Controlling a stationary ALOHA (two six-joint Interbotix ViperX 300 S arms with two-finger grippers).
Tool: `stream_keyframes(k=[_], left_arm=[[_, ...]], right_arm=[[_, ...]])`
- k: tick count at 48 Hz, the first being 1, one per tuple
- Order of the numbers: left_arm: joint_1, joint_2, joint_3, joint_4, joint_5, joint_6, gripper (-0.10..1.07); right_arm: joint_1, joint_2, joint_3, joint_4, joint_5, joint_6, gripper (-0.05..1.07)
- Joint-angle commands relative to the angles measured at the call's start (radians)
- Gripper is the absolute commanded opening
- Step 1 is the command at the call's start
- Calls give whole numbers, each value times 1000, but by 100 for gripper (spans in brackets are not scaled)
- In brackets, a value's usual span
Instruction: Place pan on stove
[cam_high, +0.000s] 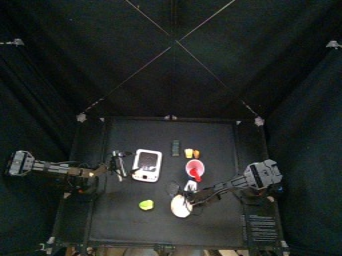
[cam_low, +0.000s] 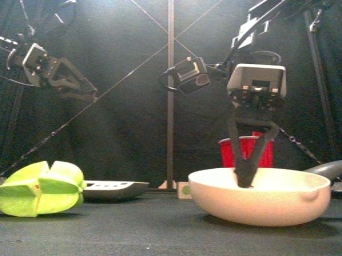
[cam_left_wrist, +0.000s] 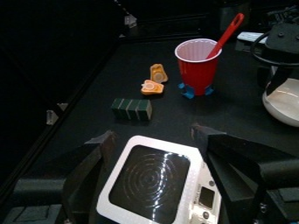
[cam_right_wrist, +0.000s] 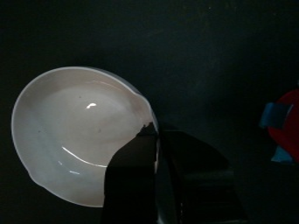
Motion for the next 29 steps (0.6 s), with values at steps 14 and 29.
stream_keyframes(k=[14,29], left_arm=[[-20,-31,-20,12,-3,0,103],[-78,-94,-11,17,5,2,103]], right_arm=[[-43,-80,-81,-40,-34,0,34],[-158,-83,-156,-31,-92,2,34]])
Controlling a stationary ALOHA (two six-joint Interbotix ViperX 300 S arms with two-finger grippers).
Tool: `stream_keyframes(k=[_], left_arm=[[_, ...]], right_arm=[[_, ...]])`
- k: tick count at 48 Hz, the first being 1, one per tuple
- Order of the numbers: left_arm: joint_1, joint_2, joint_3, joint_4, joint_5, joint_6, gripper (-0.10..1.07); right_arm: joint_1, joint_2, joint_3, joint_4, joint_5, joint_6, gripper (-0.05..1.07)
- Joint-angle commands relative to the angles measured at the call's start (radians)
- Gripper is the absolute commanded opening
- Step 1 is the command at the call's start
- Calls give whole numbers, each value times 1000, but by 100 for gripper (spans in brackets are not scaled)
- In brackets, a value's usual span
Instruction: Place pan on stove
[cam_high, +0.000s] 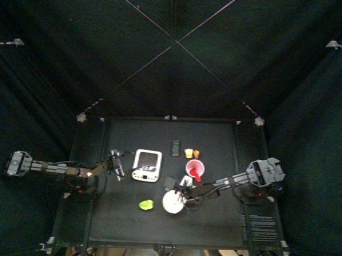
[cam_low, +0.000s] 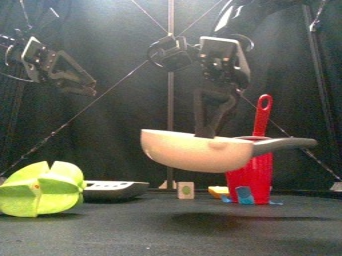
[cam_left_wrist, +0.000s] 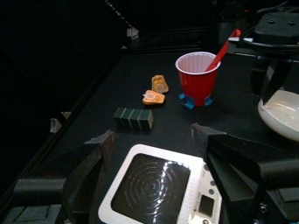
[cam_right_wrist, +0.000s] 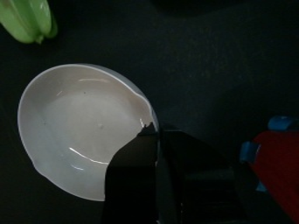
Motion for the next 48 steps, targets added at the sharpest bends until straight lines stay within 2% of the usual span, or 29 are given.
stream_keyframes(k=[1,10,23,36,48], left_arm=[[-25,-21,-11,8,6,-2,103],[-44,-57,-3,6,23,-3,103],[-44,-60,0,8,41,-2,103],[-44,-58,0,9,41,0,103],[-44,-60,3,9,41,0,103]], right_arm=[[-51,-41,-41,8,-32,2,34],[-153,-37,-72,23,-86,2,34],[-265,40,-147,54,-173,2,34],[-307,135,-241,57,-179,0,34],[-328,186,-299,49,-179,0,34]])
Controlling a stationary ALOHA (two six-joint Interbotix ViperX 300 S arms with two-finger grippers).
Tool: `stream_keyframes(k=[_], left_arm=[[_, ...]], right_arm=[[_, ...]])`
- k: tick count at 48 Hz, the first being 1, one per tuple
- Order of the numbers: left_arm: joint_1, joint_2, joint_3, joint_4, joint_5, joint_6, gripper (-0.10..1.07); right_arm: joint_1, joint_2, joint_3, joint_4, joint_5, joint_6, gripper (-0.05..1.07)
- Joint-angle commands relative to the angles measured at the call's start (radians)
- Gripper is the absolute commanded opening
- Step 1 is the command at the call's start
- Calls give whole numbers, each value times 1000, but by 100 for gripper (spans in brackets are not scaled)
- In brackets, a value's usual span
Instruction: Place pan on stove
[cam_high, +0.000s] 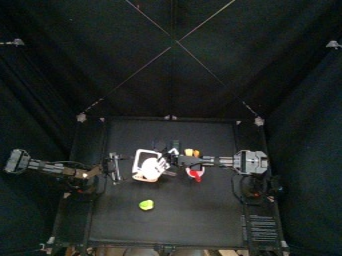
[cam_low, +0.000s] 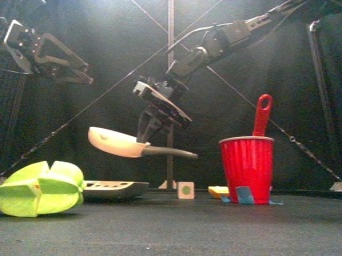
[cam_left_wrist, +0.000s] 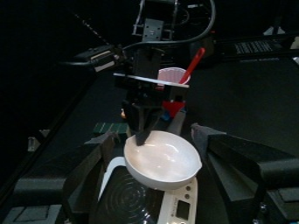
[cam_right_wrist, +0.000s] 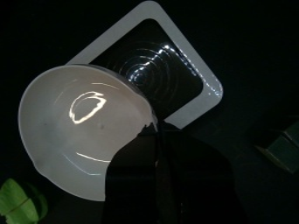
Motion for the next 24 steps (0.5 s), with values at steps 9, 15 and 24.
stream_keyframes(k=[9,15,24], left_arm=[[0,0,-12,5,-3,0,103],[3,2,-11,5,-3,2,103],[6,2,-9,5,-3,2,103]], right_arm=[[-26,12,-66,-3,-6,-2,34],[-37,29,-78,-3,-6,-2,34],[-44,49,-98,-3,-6,-2,34]])
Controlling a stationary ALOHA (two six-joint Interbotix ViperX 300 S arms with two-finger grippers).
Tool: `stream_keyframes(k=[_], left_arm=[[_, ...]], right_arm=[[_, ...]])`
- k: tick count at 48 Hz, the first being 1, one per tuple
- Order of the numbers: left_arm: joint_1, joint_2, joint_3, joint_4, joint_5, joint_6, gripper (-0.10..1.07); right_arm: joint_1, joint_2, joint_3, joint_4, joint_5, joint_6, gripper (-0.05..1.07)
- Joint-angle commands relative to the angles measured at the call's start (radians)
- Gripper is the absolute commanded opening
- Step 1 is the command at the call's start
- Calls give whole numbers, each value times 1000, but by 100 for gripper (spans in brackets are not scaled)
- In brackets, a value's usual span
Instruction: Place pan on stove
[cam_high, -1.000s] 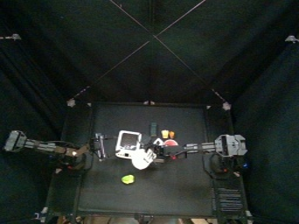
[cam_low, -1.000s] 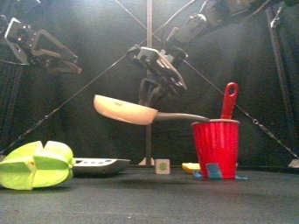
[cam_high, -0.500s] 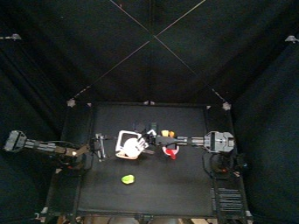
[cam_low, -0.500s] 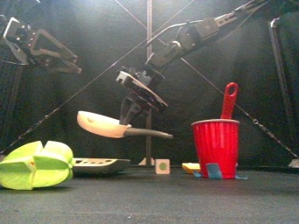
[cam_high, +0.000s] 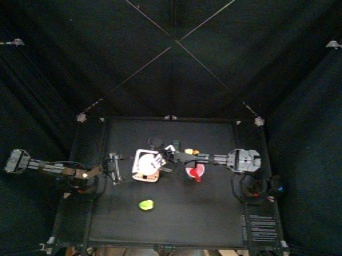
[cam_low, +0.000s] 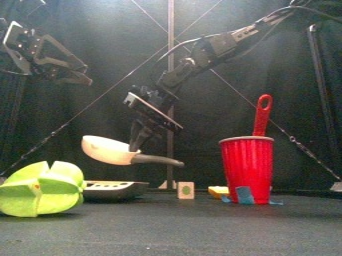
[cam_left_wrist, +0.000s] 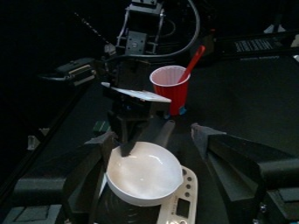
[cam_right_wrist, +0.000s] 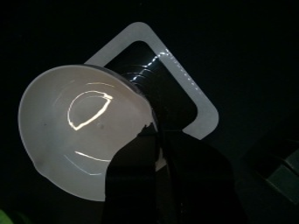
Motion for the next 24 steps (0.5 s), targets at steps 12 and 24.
stream_keyframes(k=[12,24], left_arm=[[5,3,-12,5,-3,2,103],[12,3,-9,5,-3,2,103]], right_arm=[[-12,-5,-51,-2,-2,2,39],[-20,9,-51,5,0,2,47]])
